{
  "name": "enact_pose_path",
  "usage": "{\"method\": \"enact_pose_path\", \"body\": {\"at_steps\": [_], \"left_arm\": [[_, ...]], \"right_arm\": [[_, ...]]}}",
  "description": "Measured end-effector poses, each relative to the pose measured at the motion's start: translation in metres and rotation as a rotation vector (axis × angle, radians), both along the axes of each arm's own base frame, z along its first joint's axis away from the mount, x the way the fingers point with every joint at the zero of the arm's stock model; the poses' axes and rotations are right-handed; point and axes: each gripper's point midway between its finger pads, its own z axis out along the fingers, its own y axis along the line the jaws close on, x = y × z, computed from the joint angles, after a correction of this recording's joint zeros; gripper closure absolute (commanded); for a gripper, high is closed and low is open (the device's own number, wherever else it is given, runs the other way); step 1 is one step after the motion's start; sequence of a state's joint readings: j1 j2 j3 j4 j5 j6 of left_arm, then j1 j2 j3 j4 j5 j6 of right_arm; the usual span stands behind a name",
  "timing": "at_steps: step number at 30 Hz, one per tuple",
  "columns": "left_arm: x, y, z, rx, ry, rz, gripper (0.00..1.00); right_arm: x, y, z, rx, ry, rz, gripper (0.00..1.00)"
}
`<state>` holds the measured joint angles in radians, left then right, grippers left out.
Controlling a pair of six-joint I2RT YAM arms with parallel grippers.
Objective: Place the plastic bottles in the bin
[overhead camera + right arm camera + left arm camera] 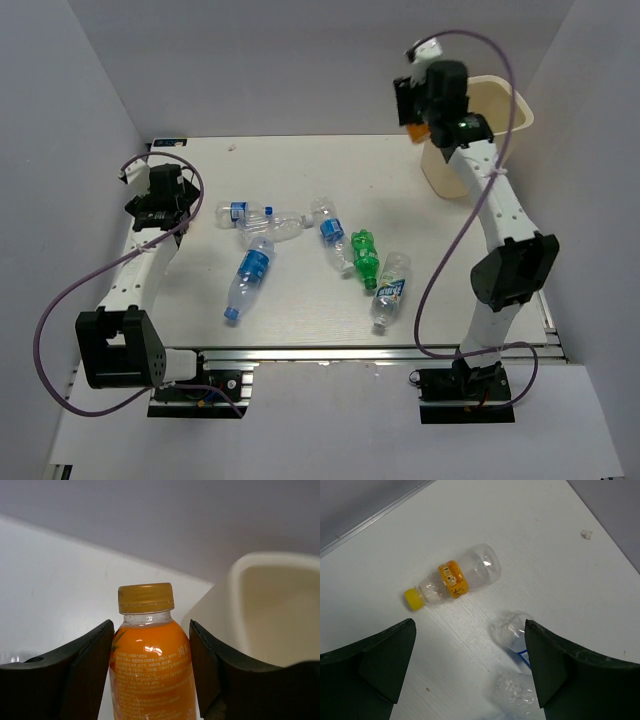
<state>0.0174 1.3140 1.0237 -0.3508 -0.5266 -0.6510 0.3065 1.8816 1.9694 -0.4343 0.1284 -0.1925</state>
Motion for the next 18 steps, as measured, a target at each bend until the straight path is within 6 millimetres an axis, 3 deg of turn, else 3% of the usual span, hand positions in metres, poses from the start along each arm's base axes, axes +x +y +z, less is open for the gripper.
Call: {"method": "enact_pose_path", "body": {"at_steps": [2,4,5,7,8,10,11,12,15,18], "left_arm": [[0.006,-0.002,0.004,-0.006,-0.008,-0.013,0.02],[0.012,-0.005,0.012,-0.011,-0.028,-0.029,0.02],[0.013,-0.005,0.015,-0.012,-0.037,-0.032,0.02],[0.014,-0.005,0.019,-0.013,-0.051,-0.033,0.02],[0.014,-0.006,0.020,-0.014,-0.054,-0.034,0.02],[0.012,-0.006,0.022,-0.013,-0.064,-0.034,0.02],[0.010,-0.005,0.022,-0.012,-0.067,-0.031,0.02],[0.008,-0.004,0.022,-0.009,-0.065,-0.027,0.02],[0.007,-0.003,0.020,-0.006,-0.060,-0.021,0.02],[0.008,-0.004,0.018,-0.013,-0.047,-0.025,0.02]], "right_arm": [[0.001,-0.018,0.069,0.036,-0.157,-0.057,0.84],[0.004,-0.046,0.125,0.073,-0.298,-0.132,0.81],[0.006,-0.067,0.146,0.093,-0.357,-0.178,0.80],[0.013,-0.111,0.165,0.117,-0.418,-0.272,0.77],[0.018,-0.133,0.166,0.129,-0.428,-0.319,0.74],[0.029,-0.173,0.151,0.149,-0.407,-0.401,0.51],[0.036,-0.190,0.136,0.159,-0.381,-0.434,0.37],[0.043,-0.204,0.119,0.168,-0.348,-0.461,0.11],[0.060,-0.218,0.070,0.182,-0.240,-0.484,0.11],[0.063,-0.205,0.034,0.193,-0.127,-0.448,0.11]]}}
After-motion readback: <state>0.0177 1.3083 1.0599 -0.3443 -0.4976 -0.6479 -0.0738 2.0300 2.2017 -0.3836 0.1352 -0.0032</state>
